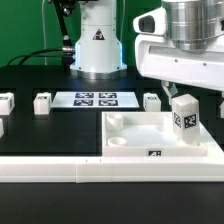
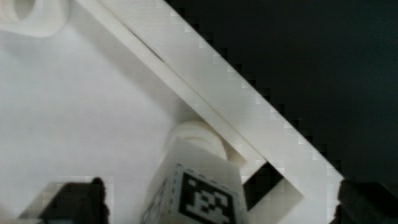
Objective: Assemble square table
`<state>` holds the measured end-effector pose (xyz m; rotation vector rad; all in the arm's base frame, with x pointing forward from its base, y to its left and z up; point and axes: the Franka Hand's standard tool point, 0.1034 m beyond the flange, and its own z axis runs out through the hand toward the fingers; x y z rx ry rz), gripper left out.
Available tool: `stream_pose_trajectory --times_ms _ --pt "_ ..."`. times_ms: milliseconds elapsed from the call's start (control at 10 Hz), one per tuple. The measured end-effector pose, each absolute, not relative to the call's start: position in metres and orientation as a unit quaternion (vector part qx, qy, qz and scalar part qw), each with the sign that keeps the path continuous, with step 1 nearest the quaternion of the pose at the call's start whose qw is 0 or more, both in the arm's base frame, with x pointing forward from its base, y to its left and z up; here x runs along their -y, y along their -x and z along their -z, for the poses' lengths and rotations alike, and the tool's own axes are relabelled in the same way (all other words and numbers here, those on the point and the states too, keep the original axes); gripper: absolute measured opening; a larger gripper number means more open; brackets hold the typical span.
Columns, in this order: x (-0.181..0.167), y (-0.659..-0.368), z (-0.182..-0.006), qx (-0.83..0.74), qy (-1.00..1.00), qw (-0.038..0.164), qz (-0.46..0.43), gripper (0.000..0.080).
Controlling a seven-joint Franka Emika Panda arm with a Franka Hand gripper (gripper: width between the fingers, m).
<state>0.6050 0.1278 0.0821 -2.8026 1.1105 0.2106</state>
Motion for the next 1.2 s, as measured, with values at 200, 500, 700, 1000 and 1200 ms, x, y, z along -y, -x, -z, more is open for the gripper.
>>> stream_pose_trajectory --times_ms 200,500,700,1000,1200 --pt "-0.127 -0.605 -0.082 -0.298 0.95 0.064 -0.065 0.0649" --pt "-0.123 -0.606 -0.082 -0.159 0.983 0.073 -0.055 0.0649" --pt "-0.122 -0.606 -0.082 -0.079 0.993 0.077 -0.048 0.0649" --pt "-0.118 -0.606 -0.081 0.025 0.996 0.082 -0.04 0.0649" --pt "-0.118 -0.608 -0.081 0.08 0.993 0.082 -0.035 0.0649"
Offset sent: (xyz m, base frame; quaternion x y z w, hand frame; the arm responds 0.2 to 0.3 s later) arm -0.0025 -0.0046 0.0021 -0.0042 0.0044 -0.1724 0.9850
